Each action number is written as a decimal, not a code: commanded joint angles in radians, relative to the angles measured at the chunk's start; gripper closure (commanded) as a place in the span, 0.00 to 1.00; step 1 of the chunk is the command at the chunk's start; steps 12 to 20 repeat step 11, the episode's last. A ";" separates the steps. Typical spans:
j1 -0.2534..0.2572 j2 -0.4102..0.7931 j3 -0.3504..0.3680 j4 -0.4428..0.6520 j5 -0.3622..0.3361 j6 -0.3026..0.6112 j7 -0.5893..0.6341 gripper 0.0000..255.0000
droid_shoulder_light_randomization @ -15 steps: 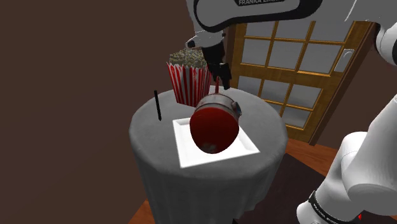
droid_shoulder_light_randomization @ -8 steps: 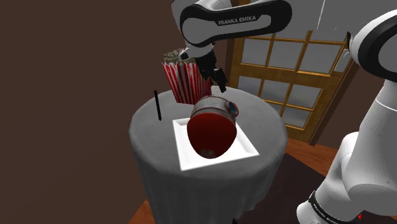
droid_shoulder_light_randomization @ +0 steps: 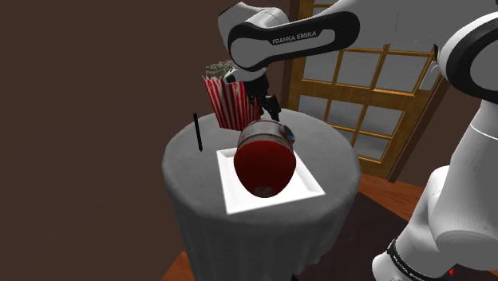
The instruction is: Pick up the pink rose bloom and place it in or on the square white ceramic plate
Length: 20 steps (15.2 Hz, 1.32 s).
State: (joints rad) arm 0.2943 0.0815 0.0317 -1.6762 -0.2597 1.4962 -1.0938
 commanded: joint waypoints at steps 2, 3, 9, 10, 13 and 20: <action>0.002 0.012 0.001 -0.027 0.006 -0.065 -0.004 0.00; -0.003 -0.007 -0.004 -0.053 0.004 -0.055 -0.012 1.00; 0.010 -0.010 0.009 -0.037 0.009 -0.080 0.008 1.00; 0.010 -0.016 0.008 -0.039 0.009 -0.083 0.004 1.00; 0.011 -0.016 0.009 -0.040 0.009 -0.084 0.007 1.00; 0.011 -0.016 0.009 -0.040 0.009 -0.084 0.007 1.00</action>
